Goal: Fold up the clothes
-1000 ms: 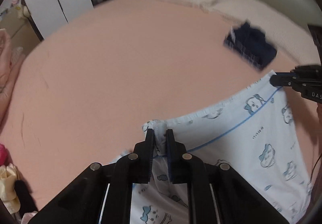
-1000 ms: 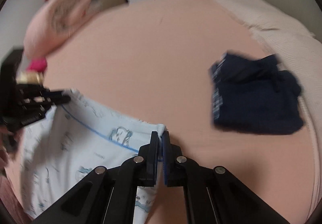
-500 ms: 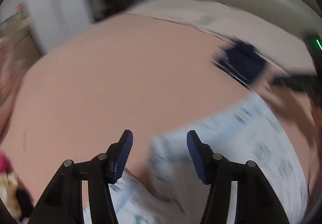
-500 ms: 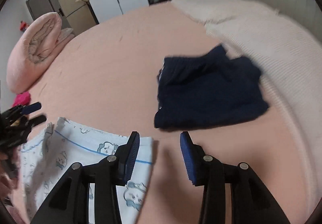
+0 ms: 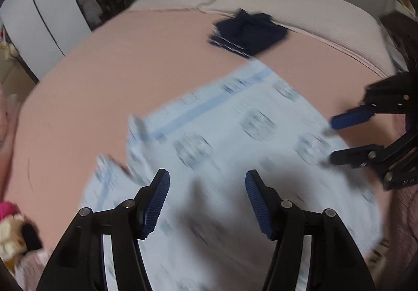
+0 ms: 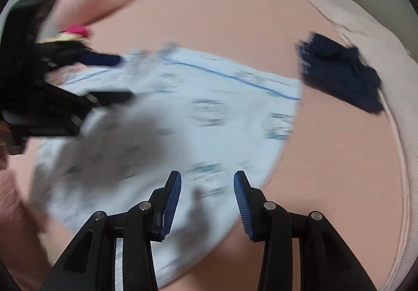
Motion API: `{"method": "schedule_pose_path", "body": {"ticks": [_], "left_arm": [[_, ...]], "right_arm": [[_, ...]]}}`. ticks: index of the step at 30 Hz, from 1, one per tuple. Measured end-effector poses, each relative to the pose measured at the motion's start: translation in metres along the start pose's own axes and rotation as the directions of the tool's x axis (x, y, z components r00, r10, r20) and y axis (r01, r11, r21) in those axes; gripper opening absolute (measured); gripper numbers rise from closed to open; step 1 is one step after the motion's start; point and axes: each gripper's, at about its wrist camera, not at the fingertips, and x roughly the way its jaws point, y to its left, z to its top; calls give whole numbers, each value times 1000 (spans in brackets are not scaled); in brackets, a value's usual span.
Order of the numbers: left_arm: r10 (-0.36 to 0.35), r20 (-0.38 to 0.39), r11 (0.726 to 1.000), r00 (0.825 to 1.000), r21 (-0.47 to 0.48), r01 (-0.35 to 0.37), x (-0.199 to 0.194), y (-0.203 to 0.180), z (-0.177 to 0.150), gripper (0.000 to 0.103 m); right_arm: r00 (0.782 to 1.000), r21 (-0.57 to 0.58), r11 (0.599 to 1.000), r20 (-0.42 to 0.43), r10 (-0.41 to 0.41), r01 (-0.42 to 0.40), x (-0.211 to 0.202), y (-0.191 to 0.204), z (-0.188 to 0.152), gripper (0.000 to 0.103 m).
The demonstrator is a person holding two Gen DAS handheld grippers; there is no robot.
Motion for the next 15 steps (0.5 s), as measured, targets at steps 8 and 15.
{"method": "schedule_pose_path", "body": {"ticks": [8,15], "left_arm": [[125,-161,985,979,-98,-142,-36,-18,-112,58],[162,-104,939,981,-290,-186,-86,-9,-167,58]], "right_arm": [[986,-32,999,-166,-32,27,18,39,-59,42],[989,7,998,-131,-68,70,-15,39,-72,46]]}}
